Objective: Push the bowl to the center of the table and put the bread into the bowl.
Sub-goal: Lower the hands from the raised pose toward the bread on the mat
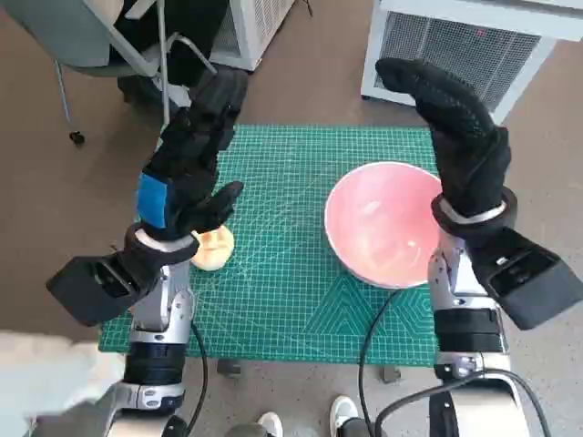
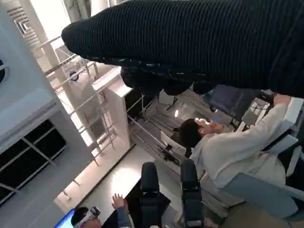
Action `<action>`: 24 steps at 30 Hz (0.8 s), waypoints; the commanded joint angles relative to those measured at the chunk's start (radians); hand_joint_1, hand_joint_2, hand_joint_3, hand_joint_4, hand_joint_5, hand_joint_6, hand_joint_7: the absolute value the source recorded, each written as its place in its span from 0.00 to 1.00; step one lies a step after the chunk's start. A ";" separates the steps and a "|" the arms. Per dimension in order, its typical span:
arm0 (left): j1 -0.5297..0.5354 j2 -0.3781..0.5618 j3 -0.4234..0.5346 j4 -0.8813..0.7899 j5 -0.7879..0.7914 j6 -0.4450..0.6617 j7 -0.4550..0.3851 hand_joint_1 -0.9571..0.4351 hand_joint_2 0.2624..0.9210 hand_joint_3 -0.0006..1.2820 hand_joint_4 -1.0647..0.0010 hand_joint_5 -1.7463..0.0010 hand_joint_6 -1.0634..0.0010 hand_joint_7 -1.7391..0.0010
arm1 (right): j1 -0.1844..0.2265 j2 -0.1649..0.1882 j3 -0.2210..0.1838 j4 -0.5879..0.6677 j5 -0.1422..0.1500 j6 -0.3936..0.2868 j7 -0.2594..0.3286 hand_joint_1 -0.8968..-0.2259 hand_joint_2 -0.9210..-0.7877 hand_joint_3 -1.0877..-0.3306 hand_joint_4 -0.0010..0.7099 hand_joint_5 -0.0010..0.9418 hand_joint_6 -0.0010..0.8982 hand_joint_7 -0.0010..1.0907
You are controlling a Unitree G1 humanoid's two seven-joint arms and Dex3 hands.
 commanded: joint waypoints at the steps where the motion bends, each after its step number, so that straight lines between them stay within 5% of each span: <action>1: -0.022 0.010 0.004 0.019 0.012 -0.017 -0.003 0.25 1.00 0.23 0.81 1.00 0.64 1.00 | 0.007 -0.003 -0.004 0.014 0.000 0.002 0.007 0.49 0.00 0.38 0.34 0.01 0.00 0.56; 24: -0.025 0.007 0.008 0.024 0.016 -0.024 0.004 0.24 1.00 0.23 0.79 1.00 0.63 1.00 | 0.013 -0.016 -0.016 0.023 0.015 -0.009 0.014 0.50 0.00 0.37 0.33 0.01 0.00 0.55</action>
